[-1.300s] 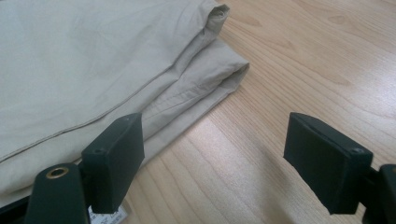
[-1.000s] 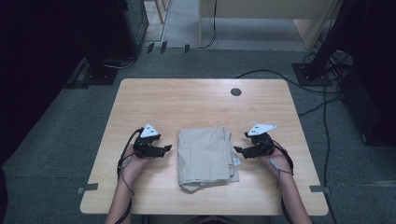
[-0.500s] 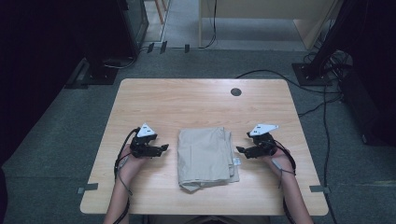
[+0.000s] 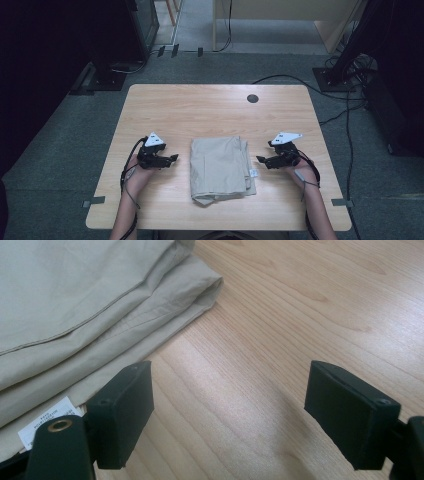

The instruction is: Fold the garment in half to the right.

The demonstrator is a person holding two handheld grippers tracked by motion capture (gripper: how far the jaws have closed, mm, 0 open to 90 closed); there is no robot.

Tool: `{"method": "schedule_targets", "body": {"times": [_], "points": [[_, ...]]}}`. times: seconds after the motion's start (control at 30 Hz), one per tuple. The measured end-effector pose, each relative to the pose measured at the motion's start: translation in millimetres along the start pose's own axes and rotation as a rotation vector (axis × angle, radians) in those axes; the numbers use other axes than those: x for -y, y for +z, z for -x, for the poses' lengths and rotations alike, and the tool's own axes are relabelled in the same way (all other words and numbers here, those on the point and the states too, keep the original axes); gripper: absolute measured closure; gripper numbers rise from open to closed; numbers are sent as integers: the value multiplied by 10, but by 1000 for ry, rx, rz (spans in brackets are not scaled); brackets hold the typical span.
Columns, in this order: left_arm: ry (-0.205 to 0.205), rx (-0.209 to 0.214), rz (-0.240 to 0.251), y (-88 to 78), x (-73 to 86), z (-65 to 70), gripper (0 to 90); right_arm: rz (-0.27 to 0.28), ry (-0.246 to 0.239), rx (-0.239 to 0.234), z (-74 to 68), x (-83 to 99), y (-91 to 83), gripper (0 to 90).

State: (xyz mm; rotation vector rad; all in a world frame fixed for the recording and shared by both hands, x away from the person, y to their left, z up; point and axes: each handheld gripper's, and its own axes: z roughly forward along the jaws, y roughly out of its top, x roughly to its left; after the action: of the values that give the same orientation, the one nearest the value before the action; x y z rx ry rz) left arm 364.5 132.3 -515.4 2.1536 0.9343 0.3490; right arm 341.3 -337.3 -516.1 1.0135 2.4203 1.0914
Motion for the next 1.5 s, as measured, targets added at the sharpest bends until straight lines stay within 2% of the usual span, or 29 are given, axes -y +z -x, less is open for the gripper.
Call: {"method": "schedule_targets", "body": {"times": [0.57, 0.8, 0.83, 0.87, 1.13, 1.27, 1.5], "points": [[-19, -15, 9, -39, 42, -71, 275, -5, 23, 20, 114, 87, -58, 192], [-7, -28, 17, -37, 59, -78, 274, -2, 29, 25, 157, 134, -55, 192], [-10, -26, 18, -28, 61, -82, 265, 2, 30, 24, 166, 142, -57, 192], [-2, -31, 19, -23, 66, -83, 209, 4, 29, 23, 171, 149, -61, 192], [14, -36, 28, -13, 74, -85, 211, 10, 27, 26, 197, 175, -76, 191], [29, -50, 21, -6, 71, -78, 211, 15, 36, 35, 228, 195, -97, 191], [28, -51, 22, -2, 66, -90, 210, 30, 67, 31, 273, 226, -125, 191]]}}
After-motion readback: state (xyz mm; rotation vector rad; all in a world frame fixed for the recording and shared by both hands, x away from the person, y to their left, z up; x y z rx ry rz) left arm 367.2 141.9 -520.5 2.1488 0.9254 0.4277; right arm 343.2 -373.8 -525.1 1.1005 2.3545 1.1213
